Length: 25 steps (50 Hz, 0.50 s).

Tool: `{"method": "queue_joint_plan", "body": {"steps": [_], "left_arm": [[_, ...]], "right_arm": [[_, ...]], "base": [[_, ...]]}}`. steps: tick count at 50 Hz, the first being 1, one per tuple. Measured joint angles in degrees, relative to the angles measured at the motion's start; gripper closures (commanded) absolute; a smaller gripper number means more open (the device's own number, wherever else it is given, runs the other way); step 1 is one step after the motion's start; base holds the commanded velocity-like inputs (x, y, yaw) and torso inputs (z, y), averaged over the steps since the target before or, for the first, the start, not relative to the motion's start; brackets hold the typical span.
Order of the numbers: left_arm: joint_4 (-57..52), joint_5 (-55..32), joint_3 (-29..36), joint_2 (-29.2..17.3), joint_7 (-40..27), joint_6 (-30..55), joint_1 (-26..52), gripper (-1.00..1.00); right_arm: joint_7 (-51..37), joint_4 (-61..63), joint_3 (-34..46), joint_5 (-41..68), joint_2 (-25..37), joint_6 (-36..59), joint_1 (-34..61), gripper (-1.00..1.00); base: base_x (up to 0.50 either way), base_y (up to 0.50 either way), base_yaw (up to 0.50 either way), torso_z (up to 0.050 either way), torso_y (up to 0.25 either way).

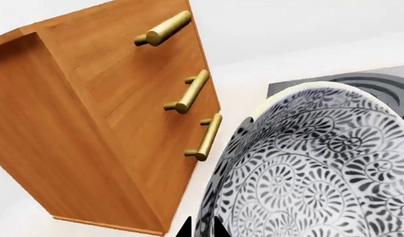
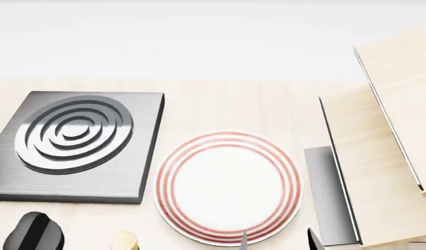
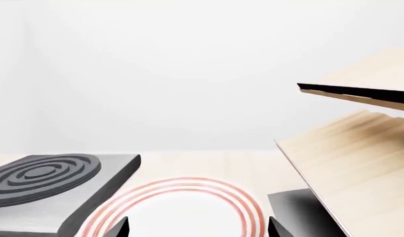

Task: Pick up the akita bowl and put it on the plate.

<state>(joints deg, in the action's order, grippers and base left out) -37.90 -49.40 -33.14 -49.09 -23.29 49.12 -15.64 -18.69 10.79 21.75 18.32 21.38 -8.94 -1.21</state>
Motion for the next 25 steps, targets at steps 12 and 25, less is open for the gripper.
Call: {"method": "queue_joint_plan", "body": {"steps": [12,25], "left_arm": [[-3.6,1.1,-2.1,-1.4,-2.7,-1.8,3.8,1.0],[-5.2,2.1,-1.4,-2.2,-5.0,-4.2,8.6,1.0]], "right_arm": [[-0.2,0.4,-0.1,0.2,0.3,-0.1,-0.2,-1.0],[-0.2,-0.1,0.1,0.2,0.2,-0.4,-0.1,-1.0]], "base": [[0.0,0.0,0.0,0.0,0.0],[0.0,0.0,0.0,0.0,0.0]]}}
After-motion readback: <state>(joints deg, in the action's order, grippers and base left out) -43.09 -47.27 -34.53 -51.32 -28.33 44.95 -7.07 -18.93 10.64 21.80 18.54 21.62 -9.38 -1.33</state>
